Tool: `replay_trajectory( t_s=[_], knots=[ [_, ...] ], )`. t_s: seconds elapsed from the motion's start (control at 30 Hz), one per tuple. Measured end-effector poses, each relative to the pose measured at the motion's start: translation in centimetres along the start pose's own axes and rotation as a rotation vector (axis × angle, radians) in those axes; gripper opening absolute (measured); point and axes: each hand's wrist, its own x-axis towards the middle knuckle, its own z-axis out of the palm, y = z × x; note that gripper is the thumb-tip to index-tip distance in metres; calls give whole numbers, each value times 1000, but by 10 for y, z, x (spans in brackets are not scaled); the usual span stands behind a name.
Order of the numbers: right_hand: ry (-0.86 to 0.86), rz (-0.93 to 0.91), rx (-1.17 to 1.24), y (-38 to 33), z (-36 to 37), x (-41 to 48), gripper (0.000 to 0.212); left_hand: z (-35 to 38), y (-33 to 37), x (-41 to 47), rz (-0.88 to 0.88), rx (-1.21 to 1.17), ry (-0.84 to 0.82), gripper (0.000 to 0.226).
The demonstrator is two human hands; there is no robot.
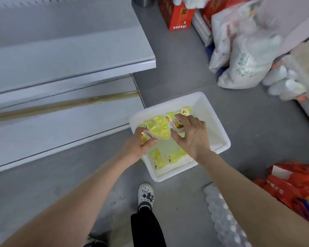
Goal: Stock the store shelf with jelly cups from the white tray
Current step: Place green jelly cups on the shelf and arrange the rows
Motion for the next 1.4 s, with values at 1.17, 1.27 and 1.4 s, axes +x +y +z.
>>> replay_trajectory(
  t_s=[1.17, 1.27, 1.4],
  knots=[
    [198, -808, 172, -699, -199, 75, 54, -505, -60, -475, 284, 15, 1095, 43],
    [188, -807, 198, -725, -204, 102, 51, -539, -53, -474, 281, 38, 1140, 44],
    [162, -761, 167, -753, -207, 152, 51, -586, -47, -457, 255, 62, 1191, 47]
  ],
)
